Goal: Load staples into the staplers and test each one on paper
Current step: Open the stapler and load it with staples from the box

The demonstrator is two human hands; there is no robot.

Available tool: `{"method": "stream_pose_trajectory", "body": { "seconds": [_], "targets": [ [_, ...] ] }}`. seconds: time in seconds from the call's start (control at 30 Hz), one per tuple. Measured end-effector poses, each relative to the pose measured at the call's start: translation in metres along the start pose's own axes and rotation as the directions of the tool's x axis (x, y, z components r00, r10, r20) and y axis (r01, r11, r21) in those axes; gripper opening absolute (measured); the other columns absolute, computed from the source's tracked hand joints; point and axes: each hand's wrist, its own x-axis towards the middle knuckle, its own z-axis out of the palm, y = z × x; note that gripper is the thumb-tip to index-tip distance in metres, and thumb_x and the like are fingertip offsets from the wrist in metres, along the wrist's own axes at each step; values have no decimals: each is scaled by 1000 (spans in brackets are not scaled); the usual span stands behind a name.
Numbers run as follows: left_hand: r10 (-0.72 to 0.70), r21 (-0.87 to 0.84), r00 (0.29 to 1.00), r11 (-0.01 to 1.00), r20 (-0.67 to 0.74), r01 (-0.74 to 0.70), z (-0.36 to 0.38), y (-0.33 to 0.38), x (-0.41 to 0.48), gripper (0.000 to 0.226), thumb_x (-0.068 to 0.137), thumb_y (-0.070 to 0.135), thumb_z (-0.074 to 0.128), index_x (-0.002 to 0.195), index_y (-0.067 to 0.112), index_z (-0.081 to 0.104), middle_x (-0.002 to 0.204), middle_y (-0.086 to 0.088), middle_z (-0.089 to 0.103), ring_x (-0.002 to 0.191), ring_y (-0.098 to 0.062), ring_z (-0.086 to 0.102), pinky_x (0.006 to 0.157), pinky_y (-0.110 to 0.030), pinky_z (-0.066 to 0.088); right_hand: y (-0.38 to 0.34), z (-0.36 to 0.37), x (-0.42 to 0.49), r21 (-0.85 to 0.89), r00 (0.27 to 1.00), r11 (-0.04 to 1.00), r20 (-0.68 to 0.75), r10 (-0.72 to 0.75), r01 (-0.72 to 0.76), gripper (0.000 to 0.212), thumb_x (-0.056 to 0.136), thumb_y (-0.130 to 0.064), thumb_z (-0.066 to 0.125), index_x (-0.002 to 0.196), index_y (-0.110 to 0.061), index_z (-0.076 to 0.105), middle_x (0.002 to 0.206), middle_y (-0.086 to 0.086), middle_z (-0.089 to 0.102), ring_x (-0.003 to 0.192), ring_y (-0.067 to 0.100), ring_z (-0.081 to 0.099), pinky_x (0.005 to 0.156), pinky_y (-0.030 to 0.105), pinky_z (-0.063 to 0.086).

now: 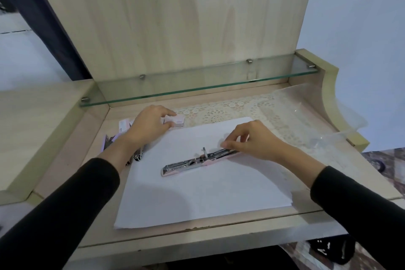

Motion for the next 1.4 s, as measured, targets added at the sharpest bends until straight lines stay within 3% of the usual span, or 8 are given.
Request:
{"method": "stream_pose_trajectory", "body": {
  "seconds": [0.2,0.33,0.5,0.63,0.87,0.97,1.17,1.4],
  "targets": [
    [-2,163,985,986,174,-27,18,-15,27,55,86,20,59,137,16,40,136,-10,49,127,-26,39,104,-36,34,9,0,10,30,997,999,-72,33,-31,25,83,-27,65,67,-9,72,71,2,72,53,-4,53,55,5,38],
    [25,178,993,983,114,-46,24,-12,29,52,86,16,61,135,16,42,128,-8,54,120,-24,43,95,-32,36,8,2,13,55,996,997,-72,50,-46,23,83,-24,66,71,-5,72,66,-4,66,52,-7,53,55,2,37],
    [111,94,993,989,47,-115,22,-4,21,44,87,19,60,129,10,49,125,-10,55,114,-26,43,94,-25,28,8,5,15,37,997,998,-66,49,-47,17,83,-22,65,76,-8,73,65,-15,61,53,-8,52,56,3,37],
    [190,-129,982,974,4,-188,13,18,7,40,85,14,63,123,8,55,115,-13,57,103,-27,55,92,-29,42,5,6,16,43,994,998,-97,52,-48,10,81,-20,68,86,-14,73,70,-9,64,50,0,51,56,6,37],
    [244,-366,969,899,-37,-240,0,62,-20,39,83,14,65,121,12,58,111,-3,60,99,-11,53,80,-6,44,-17,3,13,221,986,975,-163,45,-8,46,70,-19,78,114,-22,62,91,-1,66,69,9,64,74,21,51],
    [258,-387,964,884,-59,-261,-4,70,-27,38,81,14,67,119,11,60,108,-3,62,98,-11,54,80,-4,42,-24,3,8,237,979,971,-201,24,24,43,69,-15,78,109,-18,65,86,0,67,71,17,66,75,24,53],
    [276,-379,956,878,-101,-293,-5,73,-37,36,81,13,68,116,9,62,109,-2,63,93,-6,53,78,0,41,-26,2,-1,317,978,948,-197,67,-1,40,66,-12,80,104,-12,69,86,1,71,67,6,66,77,22,55],
    [239,-415,961,867,-140,-276,-4,76,-45,42,74,12,74,114,9,62,108,-3,60,89,-5,56,77,-4,46,-29,-1,-8,557,989,830,-108,105,-27,30,68,2,75,93,-11,65,79,12,69,66,26,63,74,37,55]
  ]
}}
